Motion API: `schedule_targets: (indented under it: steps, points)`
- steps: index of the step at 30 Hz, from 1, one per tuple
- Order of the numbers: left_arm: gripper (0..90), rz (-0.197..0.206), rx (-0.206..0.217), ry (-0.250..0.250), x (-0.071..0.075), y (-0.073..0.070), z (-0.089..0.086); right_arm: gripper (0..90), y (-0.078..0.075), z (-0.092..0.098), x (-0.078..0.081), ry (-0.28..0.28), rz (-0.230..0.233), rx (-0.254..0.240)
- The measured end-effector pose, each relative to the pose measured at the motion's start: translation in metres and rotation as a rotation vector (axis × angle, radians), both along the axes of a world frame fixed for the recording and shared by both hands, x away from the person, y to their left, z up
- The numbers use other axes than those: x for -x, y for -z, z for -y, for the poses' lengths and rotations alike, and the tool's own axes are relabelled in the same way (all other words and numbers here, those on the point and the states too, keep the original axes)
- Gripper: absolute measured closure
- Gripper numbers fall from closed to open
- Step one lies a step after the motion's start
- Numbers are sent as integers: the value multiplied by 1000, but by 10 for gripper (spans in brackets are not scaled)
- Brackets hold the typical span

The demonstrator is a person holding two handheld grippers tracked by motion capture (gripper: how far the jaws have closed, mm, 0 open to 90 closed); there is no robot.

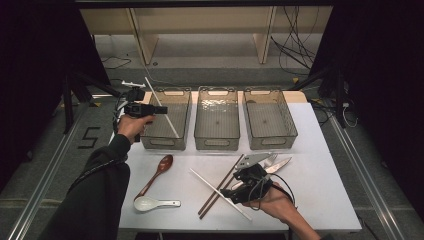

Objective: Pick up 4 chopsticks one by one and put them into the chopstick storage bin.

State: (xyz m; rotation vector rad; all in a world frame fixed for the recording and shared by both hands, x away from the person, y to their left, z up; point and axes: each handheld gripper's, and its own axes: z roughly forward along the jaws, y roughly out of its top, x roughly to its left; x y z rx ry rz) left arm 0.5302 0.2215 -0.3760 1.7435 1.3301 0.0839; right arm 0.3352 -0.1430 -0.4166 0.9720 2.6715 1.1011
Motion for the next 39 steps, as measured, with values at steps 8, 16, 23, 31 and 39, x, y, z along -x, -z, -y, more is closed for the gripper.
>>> schedule_targets:
  steps: [8, 16, 23, 31, 39]
  points:
    - [827, -32, -20, -9, -4, 10, 3, 292, 0, 0, 0, -1, 0, -1]
    - [776, -49, -55, -26, -8, 16, 7, 292, 0, 0, 0, -4, -3, -1]
    - [705, -49, -83, -29, -7, 16, 7, 292, 0, -1, 0, -5, -7, -2]
    - [459, 3, -2, 34, 15, 6, 8, 292, 1, 1, 0, -2, -7, 5]
    - [234, 149, 48, 138, 75, -8, 17, 297, 5, -1, -1, 7, -35, 39]
